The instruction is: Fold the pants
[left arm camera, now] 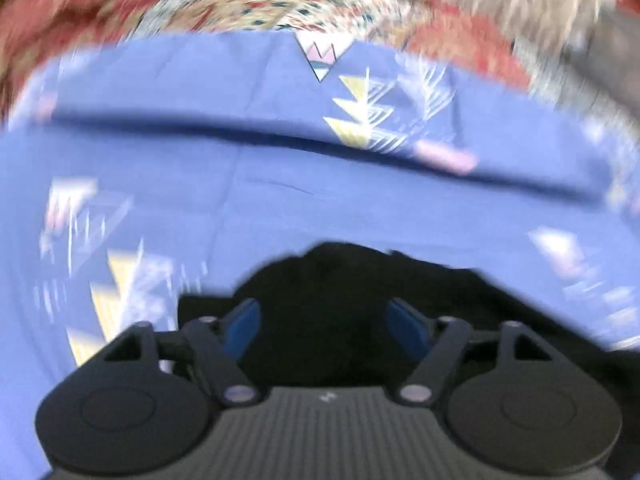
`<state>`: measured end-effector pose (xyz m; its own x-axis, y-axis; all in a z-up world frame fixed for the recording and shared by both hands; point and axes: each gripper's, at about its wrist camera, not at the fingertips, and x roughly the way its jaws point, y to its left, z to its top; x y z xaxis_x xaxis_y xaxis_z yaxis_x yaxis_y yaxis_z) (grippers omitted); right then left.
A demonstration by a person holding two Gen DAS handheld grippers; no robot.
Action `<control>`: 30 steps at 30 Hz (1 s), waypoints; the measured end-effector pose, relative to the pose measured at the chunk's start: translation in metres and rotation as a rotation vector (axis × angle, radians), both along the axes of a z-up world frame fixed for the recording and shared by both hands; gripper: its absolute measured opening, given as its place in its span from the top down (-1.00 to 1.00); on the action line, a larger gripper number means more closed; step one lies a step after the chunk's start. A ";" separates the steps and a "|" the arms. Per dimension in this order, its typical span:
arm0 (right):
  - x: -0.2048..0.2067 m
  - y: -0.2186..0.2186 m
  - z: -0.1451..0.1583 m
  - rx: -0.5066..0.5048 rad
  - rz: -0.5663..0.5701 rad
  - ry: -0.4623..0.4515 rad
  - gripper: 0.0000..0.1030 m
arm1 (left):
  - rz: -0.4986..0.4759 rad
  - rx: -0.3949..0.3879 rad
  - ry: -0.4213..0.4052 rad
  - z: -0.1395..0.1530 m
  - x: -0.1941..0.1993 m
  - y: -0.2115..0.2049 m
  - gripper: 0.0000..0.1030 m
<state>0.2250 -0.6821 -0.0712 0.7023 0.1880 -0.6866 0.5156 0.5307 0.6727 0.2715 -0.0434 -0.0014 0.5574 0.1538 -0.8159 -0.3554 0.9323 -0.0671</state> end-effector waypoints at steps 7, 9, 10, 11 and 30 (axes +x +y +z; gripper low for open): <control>-0.001 0.017 0.051 -0.318 0.123 -0.151 0.85 | 0.046 0.093 0.068 -0.038 0.030 -0.012 0.85; 0.011 0.023 0.074 -0.405 0.172 -0.224 0.85 | 0.093 0.073 -0.001 -0.022 0.023 -0.002 0.86; 0.023 0.026 0.084 -0.426 0.192 -0.253 0.85 | 0.123 0.060 -0.030 -0.014 0.019 0.005 0.86; 0.038 0.028 0.093 -0.427 0.204 -0.277 0.85 | 0.159 0.039 -0.058 -0.005 0.016 0.014 0.86; 0.043 -0.018 0.052 -0.251 0.230 -0.249 -0.13 | 0.139 -0.224 -0.144 0.001 -0.153 0.043 -0.02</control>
<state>0.2678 -0.6999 -0.0196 0.8122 0.2075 -0.5453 0.2025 0.7762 0.5971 0.1185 -0.0008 -0.0004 0.6560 0.0621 -0.7522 -0.4508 0.8316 -0.3244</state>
